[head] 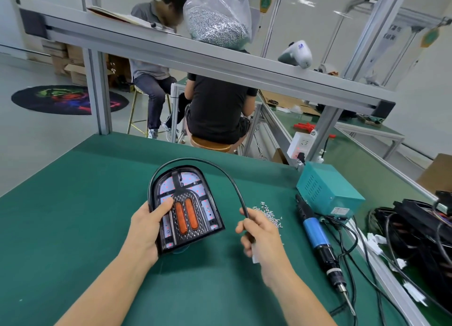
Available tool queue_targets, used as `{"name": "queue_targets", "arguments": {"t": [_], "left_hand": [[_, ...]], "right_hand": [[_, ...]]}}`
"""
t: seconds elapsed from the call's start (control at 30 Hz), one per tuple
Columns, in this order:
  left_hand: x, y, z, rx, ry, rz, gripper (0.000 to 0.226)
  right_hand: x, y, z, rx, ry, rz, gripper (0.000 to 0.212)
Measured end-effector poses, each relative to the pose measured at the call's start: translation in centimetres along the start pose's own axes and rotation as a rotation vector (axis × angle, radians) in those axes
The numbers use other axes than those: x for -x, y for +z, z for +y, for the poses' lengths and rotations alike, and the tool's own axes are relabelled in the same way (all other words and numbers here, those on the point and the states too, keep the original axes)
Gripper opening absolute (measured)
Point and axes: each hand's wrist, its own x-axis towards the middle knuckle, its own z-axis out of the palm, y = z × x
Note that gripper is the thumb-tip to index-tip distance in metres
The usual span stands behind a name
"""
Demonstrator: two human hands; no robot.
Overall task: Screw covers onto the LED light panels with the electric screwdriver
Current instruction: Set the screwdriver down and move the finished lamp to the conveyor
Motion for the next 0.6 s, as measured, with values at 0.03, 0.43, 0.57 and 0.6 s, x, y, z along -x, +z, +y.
{"name": "queue_targets", "arguments": {"t": [0.03,0.43,0.57,0.6], "left_hand": [[0.0,0.2,-0.1,0.008,0.006,0.009,0.010],[1.2,4.1,-0.8,0.300,-0.105,0.023,0.022],[1.6,4.1,-0.6,0.281,-0.184,-0.068,0.034],[1.7,4.1,-0.5,0.270,-0.208,-0.104,0.036]], "right_hand": [[0.2,0.2,0.0,-0.014,0.013,-0.019,0.023],[1.1,2.9,0.3,-0.266,0.145,-0.153,0.024],[1.1,2.3,0.4,-0.121,0.103,-0.166,0.023],[1.0,2.1,0.4,-0.077,0.094,-0.177,0.023]]}}
